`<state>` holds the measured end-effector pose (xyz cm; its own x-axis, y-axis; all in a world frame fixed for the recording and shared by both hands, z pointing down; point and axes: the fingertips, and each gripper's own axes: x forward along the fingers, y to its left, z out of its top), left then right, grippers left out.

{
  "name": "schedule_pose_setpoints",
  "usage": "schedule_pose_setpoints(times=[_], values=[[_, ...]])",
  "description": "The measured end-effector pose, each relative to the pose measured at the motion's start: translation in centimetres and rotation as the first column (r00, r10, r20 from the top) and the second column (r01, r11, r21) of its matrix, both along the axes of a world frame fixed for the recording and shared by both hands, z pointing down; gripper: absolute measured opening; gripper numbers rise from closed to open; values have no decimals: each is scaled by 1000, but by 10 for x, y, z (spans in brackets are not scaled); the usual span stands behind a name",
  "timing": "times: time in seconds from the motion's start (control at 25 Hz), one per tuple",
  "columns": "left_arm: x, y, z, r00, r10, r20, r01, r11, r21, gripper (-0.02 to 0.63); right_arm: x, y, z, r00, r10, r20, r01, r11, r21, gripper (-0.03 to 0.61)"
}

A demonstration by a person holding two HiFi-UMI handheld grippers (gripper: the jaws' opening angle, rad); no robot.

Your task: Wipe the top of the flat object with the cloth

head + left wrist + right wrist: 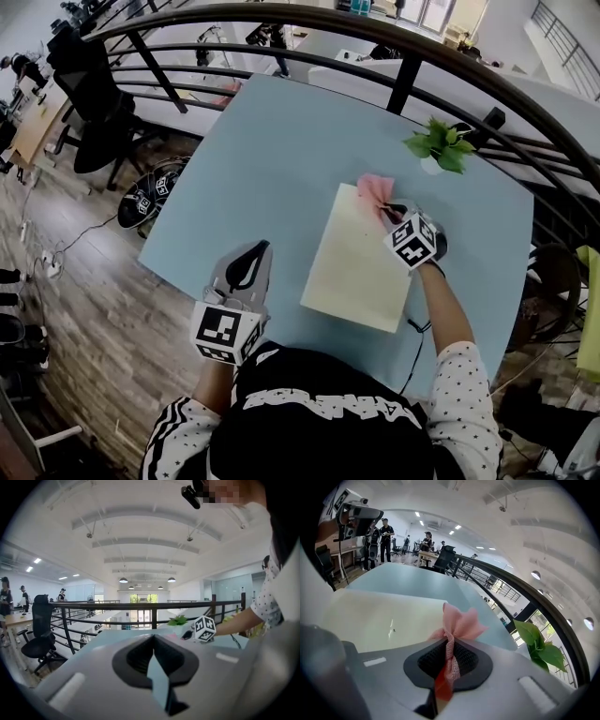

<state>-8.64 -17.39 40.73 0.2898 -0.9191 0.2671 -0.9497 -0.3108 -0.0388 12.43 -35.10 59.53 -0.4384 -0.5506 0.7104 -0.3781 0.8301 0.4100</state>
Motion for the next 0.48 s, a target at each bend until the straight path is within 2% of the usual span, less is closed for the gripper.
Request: schedule_pose_setpoints(times=[0.48], values=[[19, 0, 1, 999, 41, -4, -41, 999, 3, 0, -8, 38, -1, 996, -93, -3, 93, 996, 2, 21]])
